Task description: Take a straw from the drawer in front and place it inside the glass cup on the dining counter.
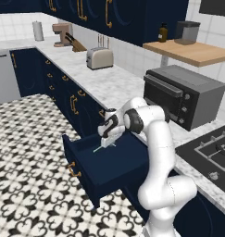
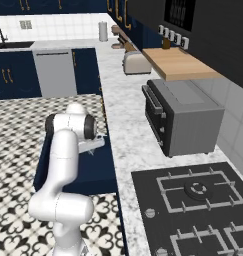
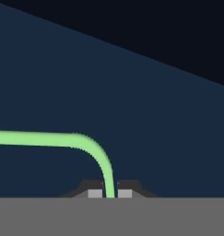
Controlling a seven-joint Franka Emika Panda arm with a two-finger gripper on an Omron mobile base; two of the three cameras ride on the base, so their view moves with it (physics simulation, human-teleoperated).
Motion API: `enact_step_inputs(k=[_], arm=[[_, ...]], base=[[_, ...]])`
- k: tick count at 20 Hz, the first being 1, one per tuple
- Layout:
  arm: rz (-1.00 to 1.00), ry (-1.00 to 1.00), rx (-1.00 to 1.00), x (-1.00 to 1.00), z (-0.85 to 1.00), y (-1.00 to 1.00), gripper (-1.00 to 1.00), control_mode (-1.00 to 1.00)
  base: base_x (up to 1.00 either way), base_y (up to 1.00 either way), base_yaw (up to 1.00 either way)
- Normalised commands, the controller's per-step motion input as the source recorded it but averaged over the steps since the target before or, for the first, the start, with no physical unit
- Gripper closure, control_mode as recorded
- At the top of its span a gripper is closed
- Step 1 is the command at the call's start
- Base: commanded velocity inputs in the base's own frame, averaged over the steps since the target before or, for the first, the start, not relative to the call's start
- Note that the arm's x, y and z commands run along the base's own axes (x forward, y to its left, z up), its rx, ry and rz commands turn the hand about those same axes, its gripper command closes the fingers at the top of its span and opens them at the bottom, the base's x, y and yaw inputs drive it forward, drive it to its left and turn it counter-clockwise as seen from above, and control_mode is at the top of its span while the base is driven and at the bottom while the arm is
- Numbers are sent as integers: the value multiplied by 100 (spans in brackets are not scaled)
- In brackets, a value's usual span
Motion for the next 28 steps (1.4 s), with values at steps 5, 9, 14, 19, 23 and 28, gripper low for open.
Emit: enact_step_inputs(k=[5,9,14,19,23,28], arm=[[0,-26,0,-54,100,15,100,-100],[-3,-7,0,-15,100,0,100,-100],[-8,0,0,-5,100,0,100,-100],[-12,4,-3,-35,100,-9,100,-100],[-10,9,-7,-66,100,-31,100,-100],[-8,9,-1,-89,82,-55,100,-100]], base=[[0,0,0],[0,0,0],[0,0,0],[0,0,0],[0,0,0],[0,0,0]])
